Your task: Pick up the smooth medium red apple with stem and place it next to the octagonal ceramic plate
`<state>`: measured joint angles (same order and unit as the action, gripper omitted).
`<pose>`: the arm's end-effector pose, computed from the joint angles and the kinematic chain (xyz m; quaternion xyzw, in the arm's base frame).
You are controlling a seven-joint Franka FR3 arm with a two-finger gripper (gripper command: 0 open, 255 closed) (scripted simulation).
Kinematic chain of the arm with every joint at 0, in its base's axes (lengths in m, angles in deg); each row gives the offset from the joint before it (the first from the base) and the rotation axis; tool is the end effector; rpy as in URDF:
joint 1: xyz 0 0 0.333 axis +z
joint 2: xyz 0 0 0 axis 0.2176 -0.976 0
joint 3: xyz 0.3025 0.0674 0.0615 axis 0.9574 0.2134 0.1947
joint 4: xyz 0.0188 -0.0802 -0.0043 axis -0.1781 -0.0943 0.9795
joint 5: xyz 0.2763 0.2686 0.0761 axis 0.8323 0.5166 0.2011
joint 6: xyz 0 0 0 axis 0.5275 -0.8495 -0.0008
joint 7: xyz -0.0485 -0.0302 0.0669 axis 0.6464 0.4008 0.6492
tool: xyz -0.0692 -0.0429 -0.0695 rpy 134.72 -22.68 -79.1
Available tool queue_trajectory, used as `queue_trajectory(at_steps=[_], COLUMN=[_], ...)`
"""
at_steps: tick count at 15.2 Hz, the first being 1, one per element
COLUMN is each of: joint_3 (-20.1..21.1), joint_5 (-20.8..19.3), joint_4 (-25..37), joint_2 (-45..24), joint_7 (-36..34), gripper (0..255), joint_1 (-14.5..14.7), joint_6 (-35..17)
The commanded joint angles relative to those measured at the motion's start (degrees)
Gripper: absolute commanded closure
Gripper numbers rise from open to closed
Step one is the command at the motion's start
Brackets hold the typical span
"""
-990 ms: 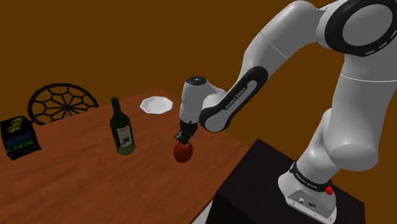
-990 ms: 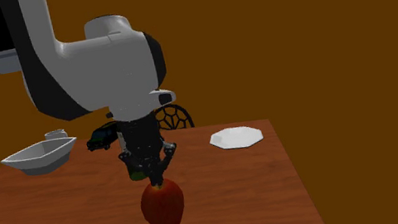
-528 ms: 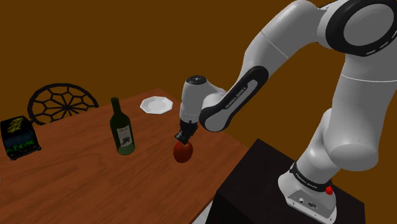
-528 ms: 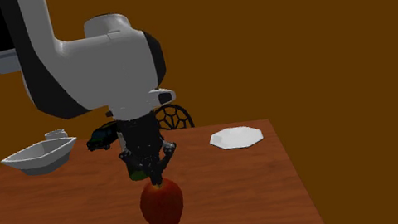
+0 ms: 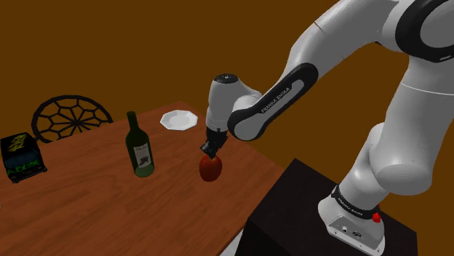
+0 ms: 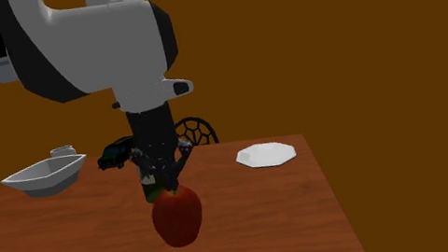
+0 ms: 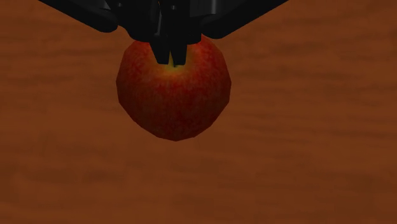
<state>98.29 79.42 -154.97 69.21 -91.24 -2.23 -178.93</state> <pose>0.4764 0.1945 0.2620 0.9986 -0.0180 0.0496 0.0076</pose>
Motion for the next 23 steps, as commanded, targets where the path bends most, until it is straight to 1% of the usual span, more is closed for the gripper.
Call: queue_trajectory(at_steps=[1,12,23], joint_3=[0.26,0.98,0.97], joint_5=[0.78,4.44,6.72], joint_4=[0.21,1.96,5.31], joint_2=[1.27,8.00,13.30], joint_7=[0.64,3.56,5.50], gripper=[255,255,255], joint_1=[-0.15,-0.44,-0.38], joint_6=[1.43,9.63,18.09])
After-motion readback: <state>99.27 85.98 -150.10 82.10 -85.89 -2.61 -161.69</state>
